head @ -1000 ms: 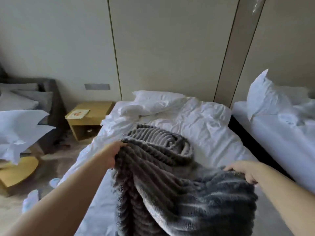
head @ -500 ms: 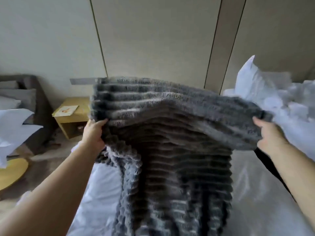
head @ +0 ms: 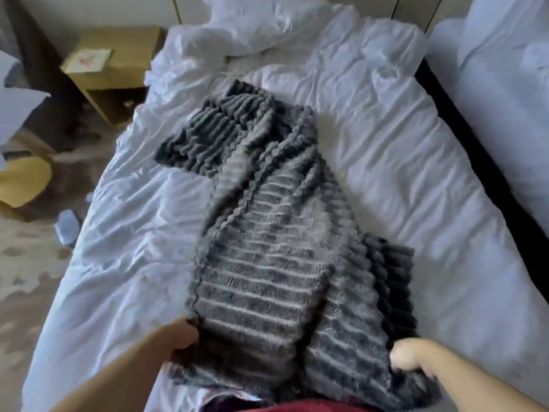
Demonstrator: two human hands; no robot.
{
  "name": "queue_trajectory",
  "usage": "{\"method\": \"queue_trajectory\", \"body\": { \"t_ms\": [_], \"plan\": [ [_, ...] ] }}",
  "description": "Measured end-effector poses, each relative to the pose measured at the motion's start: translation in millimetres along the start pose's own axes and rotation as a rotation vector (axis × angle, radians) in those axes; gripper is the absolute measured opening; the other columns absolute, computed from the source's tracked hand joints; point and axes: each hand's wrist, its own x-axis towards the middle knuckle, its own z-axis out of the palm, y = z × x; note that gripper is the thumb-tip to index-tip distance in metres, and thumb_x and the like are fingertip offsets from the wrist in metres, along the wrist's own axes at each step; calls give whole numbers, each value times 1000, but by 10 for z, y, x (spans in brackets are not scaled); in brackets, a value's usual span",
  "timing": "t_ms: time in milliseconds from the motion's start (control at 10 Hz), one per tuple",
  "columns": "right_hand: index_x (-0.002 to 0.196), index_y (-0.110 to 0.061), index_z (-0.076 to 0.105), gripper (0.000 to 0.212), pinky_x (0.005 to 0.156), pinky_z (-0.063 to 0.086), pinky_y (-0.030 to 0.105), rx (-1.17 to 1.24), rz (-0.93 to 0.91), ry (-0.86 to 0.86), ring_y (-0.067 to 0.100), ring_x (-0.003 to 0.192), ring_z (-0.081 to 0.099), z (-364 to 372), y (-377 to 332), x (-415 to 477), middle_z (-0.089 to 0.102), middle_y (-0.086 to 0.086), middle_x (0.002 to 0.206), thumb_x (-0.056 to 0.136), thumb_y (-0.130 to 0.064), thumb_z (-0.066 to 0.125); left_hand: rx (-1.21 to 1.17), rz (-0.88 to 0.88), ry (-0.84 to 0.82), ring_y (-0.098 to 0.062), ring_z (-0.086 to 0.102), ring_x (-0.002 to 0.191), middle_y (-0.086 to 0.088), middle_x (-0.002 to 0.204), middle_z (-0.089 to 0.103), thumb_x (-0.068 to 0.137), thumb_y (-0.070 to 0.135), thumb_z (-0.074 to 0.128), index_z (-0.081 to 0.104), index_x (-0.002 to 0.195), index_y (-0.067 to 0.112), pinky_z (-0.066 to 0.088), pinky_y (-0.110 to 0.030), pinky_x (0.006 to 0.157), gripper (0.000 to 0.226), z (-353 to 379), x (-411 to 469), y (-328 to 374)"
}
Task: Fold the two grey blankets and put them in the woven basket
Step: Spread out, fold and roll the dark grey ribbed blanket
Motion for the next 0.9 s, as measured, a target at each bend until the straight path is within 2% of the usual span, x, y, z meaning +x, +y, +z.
{"method": "queue_trajectory", "body": {
  "t_ms": [100,200,300,400,500,600,700,800,900],
  "plan": [
    [126,-12,53,33,76,51,33,242,40,164,25,91,64,-292,225,126,63,15,111,97,-26,50,-448,-52,47,-31,62,78,-19,89,65,81,5,68,61,102,0,52,-33,68,23,-4,65,-76],
    [143,-11,38,53,100,39,39,650,137,197,29,124,48,-817,-1359,1,46,14,141,96,-33,50,-616,-15,168,-33,61,80,-23,90,64,72,26,79,63,105,-2,50,-37,72,46,-142,192,-18],
    [106,-13,56,30,42,45,25,618,36,99,22,47,60,-1024,-1517,35,62,13,67,95,-40,50,-671,19,239,-41,62,95,-27,106,63,83,29,71,56,121,-2,51,-47,85,51,-257,354,94],
    [78,-11,47,36,28,32,15,641,59,107,16,23,41,-1102,-1850,42,46,3,36,97,-42,46,-597,22,302,-34,62,93,-20,108,64,83,33,71,50,131,9,50,-37,79,59,-362,493,222],
    [93,-8,57,31,43,49,26,666,1,98,20,48,60,-1119,-2178,85,64,10,61,92,-39,56,-505,68,318,-32,62,96,-18,109,65,82,34,73,50,131,10,51,-37,85,59,-467,660,372],
    [104,-17,62,25,92,46,42,666,-38,93,25,102,60,-1107,-2518,113,64,4,104,86,-33,66,-415,115,340,-32,61,102,-16,115,65,82,39,71,52,129,17,48,-37,88,55,-609,870,557],
    [80,-14,68,8,82,45,36,603,-135,152,22,93,62,-1123,-2842,200,65,4,89,86,-11,64,-367,190,374,-30,61,107,-13,123,64,79,46,73,56,126,20,46,-34,86,57,-726,1162,794],
    [71,-9,68,16,60,33,27,571,-311,119,21,58,47,-962,-3167,170,49,8,66,83,-2,59,-341,215,378,-33,59,112,-16,126,61,77,52,72,54,131,19,46,-38,95,66,-809,1432,1035],
    [82,-30,76,21,54,40,17,136,-501,-173,13,67,55,-555,-3299,51,70,6,77,76,-15,62,-240,226,437,-34,59,111,-17,125,62,78,50,71,56,130,18,45,-38,94,62,-846,1548,1214]
  ]
}}
